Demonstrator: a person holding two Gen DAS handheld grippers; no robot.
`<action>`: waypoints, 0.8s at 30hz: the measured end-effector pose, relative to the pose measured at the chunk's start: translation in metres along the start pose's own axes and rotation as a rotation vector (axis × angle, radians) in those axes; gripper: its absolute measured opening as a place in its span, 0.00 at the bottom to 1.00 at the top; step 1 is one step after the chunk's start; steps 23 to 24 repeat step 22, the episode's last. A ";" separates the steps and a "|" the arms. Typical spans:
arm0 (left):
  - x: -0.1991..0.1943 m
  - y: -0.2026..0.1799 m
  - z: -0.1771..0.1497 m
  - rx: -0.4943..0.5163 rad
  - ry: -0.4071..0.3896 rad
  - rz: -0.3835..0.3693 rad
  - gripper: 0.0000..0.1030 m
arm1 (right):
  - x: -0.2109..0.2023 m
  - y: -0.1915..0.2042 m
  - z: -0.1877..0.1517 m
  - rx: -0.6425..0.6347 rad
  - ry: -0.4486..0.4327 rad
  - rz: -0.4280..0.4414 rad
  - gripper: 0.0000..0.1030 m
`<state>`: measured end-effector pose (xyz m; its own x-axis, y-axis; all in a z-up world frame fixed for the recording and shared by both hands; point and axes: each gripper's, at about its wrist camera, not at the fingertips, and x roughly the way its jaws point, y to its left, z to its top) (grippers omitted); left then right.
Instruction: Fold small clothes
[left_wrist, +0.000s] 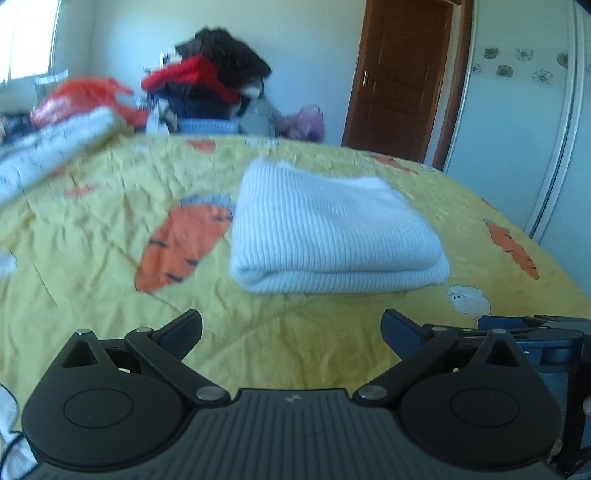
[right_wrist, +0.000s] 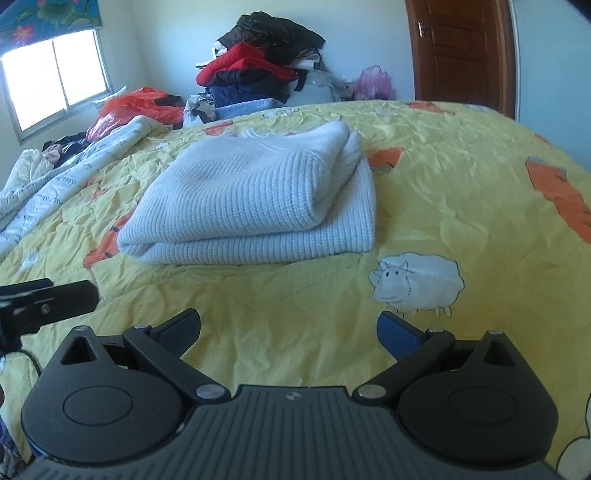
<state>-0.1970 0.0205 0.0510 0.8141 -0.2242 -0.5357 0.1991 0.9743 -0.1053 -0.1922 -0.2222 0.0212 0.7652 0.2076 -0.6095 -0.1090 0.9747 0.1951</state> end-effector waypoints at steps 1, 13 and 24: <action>-0.001 0.000 0.003 0.011 -0.011 0.010 1.00 | -0.001 0.000 0.000 0.005 0.001 0.004 1.00; -0.008 -0.011 0.006 0.076 -0.054 0.064 1.00 | -0.011 0.013 0.006 -0.055 -0.031 -0.022 1.00; -0.005 -0.010 0.010 0.070 -0.028 0.067 1.00 | -0.017 0.016 0.018 -0.060 -0.038 -0.027 1.00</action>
